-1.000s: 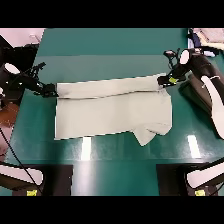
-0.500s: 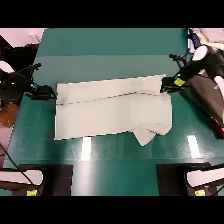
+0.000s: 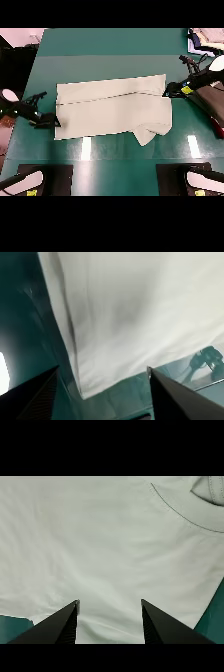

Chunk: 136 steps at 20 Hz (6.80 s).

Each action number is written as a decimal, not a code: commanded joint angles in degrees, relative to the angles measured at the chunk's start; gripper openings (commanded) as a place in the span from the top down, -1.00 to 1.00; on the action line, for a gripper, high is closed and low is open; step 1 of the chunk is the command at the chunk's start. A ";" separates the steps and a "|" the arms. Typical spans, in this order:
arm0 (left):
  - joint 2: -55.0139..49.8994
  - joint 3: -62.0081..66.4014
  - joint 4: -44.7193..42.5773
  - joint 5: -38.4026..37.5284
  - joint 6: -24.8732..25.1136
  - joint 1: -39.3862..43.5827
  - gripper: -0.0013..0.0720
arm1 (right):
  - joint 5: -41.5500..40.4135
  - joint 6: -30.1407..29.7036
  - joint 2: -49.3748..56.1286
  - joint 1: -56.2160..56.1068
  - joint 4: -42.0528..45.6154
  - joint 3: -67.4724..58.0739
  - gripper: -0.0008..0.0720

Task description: Fold the shirts.

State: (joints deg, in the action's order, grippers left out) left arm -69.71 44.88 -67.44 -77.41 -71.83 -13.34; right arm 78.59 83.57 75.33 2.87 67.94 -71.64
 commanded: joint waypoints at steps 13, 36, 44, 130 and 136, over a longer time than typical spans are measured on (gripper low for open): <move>3.72 -10.12 5.88 2.12 -1.62 -0.02 0.90 | 3.98 -1.97 -7.15 0.11 -0.42 3.72 -0.20; 8.76 -2.80 10.71 0.44 -1.22 -0.02 0.90 | -7.98 -4.92 -13.75 12.70 -12.68 42.05 0.31; 8.76 -2.80 10.82 0.81 -1.20 -0.02 0.90 | -9.99 -8.28 -22.47 12.72 -13.75 42.05 0.94; -29.11 41.70 18.10 18.80 -7.23 37.35 0.90 | 11.76 -11.89 13.49 4.61 -27.93 -25.03 0.94; -41.66 52.81 18.64 18.45 -9.14 39.67 0.90 | 9.20 -7.82 13.53 -10.05 -27.45 -38.40 0.94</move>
State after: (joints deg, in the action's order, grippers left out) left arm -106.48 93.36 -49.04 -59.37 -79.75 25.28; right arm 89.47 73.06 89.06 -0.93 40.12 -104.25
